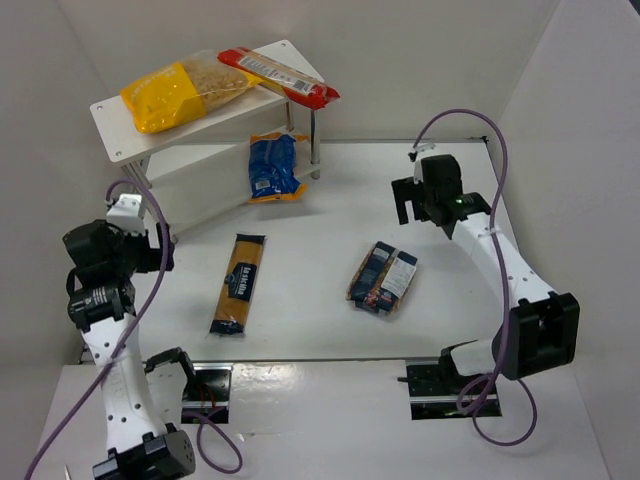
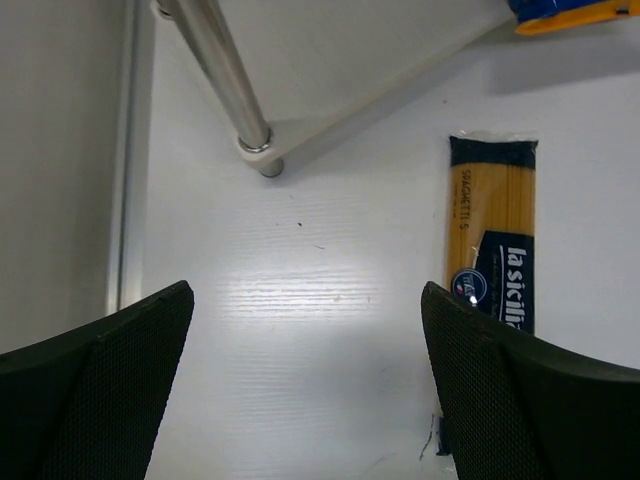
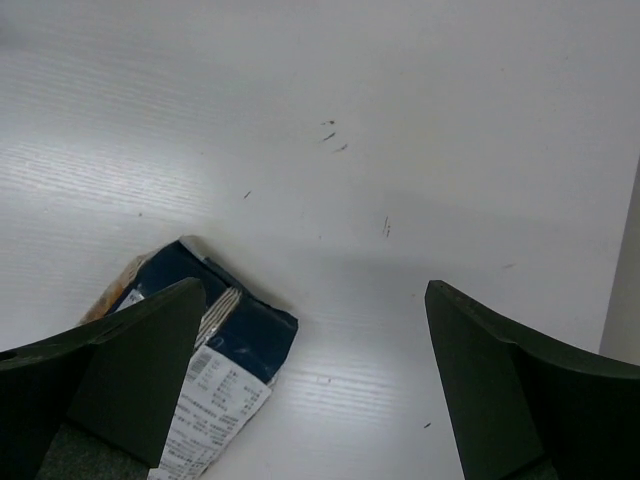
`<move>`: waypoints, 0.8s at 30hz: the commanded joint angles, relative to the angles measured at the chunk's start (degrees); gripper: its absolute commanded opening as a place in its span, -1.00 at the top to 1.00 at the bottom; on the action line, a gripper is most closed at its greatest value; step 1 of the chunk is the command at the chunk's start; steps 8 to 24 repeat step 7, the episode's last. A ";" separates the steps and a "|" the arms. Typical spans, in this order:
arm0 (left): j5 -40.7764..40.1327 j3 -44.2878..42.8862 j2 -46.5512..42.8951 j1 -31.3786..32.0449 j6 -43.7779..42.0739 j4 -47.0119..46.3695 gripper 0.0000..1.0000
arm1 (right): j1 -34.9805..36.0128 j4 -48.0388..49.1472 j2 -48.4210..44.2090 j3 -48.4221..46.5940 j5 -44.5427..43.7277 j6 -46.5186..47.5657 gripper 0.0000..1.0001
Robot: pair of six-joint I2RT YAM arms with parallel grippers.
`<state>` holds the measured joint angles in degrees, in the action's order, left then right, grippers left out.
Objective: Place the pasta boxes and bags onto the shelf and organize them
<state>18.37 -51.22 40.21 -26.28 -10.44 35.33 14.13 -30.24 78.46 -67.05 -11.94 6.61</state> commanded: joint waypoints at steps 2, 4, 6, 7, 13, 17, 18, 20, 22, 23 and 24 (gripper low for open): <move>2.99 -0.99 2.94 2.46 -1.86 -0.09 -1.00 | -5.76 -3.42 -5.67 0.33 5.87 -3.62 -0.98; 2.99 -0.99 3.65 3.25 -1.87 -0.09 -1.00 | -12.07 -3.42 -6.55 1.82 9.81 -3.62 -0.98; 3.51 -0.99 4.18 3.26 -1.87 0.44 -1.00 | -15.87 -2.90 -7.78 3.94 12.55 -3.01 -0.98; 3.51 -0.99 4.88 3.26 -1.87 0.44 -1.00 | -18.41 -2.29 -7.79 3.94 13.87 -3.01 -0.98; 3.51 -0.99 4.88 3.26 -1.87 0.44 -1.00 | -18.41 -2.29 -7.79 3.94 13.87 -3.01 -0.98; 3.51 -0.99 4.88 3.26 -1.87 0.44 -1.00 | -18.41 -2.29 -7.79 3.94 13.87 -3.01 -0.98; 3.51 -0.99 4.88 3.26 -1.87 0.44 -1.00 | -18.41 -2.29 -7.79 3.94 13.87 -3.01 -0.98; 3.51 -0.99 4.88 3.26 -1.87 0.44 -1.00 | -18.41 -2.29 -7.79 3.94 13.87 -3.01 -0.98; 3.51 -0.99 4.88 3.26 -1.87 0.44 -1.00 | -18.41 -2.29 -7.79 3.94 13.87 -3.01 -0.98; 3.51 -0.99 4.88 3.26 -1.87 0.44 -1.00 | -18.41 -2.29 -7.79 3.94 13.87 -3.01 -0.98; 3.51 -0.99 4.88 3.26 -1.87 0.44 -1.00 | -18.41 -2.29 -7.79 3.94 13.87 -3.01 -0.98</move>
